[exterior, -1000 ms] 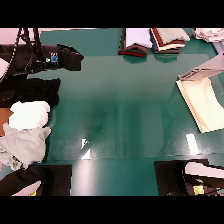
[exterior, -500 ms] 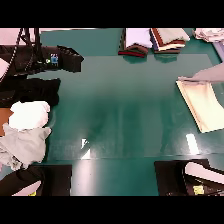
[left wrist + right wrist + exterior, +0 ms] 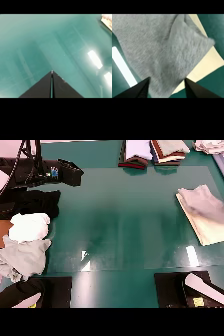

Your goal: Fold the shirts.

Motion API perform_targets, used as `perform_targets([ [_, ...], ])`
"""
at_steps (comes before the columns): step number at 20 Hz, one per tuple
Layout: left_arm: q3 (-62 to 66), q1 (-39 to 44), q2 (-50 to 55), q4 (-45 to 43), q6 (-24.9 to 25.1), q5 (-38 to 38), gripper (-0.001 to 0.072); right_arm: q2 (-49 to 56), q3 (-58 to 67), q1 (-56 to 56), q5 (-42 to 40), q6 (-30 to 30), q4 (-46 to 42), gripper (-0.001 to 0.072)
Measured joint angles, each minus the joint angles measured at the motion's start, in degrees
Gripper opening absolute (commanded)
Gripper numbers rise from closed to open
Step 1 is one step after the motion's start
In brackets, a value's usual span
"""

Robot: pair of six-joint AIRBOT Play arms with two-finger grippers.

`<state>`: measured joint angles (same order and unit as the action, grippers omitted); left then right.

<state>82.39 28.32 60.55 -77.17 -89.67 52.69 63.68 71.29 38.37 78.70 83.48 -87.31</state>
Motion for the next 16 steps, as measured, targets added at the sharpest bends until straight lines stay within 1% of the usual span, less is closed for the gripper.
perform_targets([
  [4, 0.0, 0.0, 0.0, 0.0, 0.1, 0.4, 0.0022, -0.9, -1.3, 4.7, 0.4, 0.2, 0.3, 0.0599],
  [7, 0.0, 0.0, 0.0, 0.0, 0.1, 0.4, 0.0022, -1.2, 0.9, 3.2, 0.5, 0.3, 6.9, 0.0599],
  [9, 0.0, 0.0, 0.0, 0.0, 0.1, 0.2, 0.0022, -1.2, 2.9, -1.6, 0.5, 0.3, 13.3, 0.0598],
  [11, 0.0, 0.0, 0.0, 0.0, 0.1, 0.1, 0.0022, -1.3, 4.3, -8.9, 0.2, 0.3, 18.2, 0.0597],
  [14, 0.0, 0.0, 0.0, 0.0, 0.1, 0.3, 0.0022, -1.3, 5.4, -21.9, -1.9, 0.3, 21.8, 0.0591],
  [15, 0.0, 0.0, 0.0, 0.0, 0.1, 0.2, 0.0022, -1.3, 5.5, -26.2, -2.8, 0.2, 22.3, 0.0484],
  [16, 0.0, 0.0, 0.0, 0.0, 0.1, 0.0, 0.0022, -1.3, 5.7, -30.6, -3.9, 0.2, 22.8, 0.034],
])
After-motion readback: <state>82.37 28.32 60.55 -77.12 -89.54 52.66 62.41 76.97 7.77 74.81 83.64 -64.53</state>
